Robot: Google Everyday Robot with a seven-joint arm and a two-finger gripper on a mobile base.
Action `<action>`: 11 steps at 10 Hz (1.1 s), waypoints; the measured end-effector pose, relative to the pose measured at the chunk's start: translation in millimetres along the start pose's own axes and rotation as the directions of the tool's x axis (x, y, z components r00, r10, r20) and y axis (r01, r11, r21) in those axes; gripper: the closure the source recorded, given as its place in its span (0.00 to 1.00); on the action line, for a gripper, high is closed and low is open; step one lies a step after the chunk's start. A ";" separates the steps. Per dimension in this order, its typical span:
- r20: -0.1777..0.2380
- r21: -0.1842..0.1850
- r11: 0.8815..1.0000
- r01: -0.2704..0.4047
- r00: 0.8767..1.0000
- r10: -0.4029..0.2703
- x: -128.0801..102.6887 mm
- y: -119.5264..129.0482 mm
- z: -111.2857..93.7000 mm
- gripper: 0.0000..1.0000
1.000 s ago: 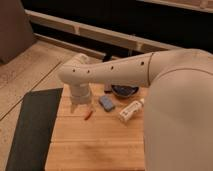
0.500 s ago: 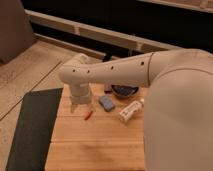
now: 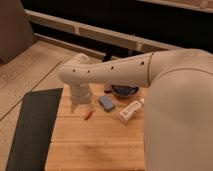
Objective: Place the eraser on the white sponge
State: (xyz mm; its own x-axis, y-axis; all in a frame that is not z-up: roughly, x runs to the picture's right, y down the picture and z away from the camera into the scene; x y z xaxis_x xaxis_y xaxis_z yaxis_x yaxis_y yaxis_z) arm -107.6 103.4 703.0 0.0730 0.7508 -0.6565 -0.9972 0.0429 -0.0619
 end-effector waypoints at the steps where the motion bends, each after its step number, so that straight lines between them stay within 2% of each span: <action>1: 0.000 0.000 1.000 0.000 1.000 0.000 0.0 0.0 0.0 0.35; 9: 0.002 -0.002 1.000 -0.005 1.000 0.005 -1.7 -0.9 -0.8 0.35; 11: 0.072 -0.046 0.998 -0.043 0.996 0.046 -33.2 -15.7 -8.1 0.35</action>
State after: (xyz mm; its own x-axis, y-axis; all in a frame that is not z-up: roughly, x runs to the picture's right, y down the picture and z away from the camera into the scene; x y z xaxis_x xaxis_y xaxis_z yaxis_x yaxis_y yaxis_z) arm -94.2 72.4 719.7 0.0253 0.7974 -0.6029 -0.9975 -0.0196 -0.0678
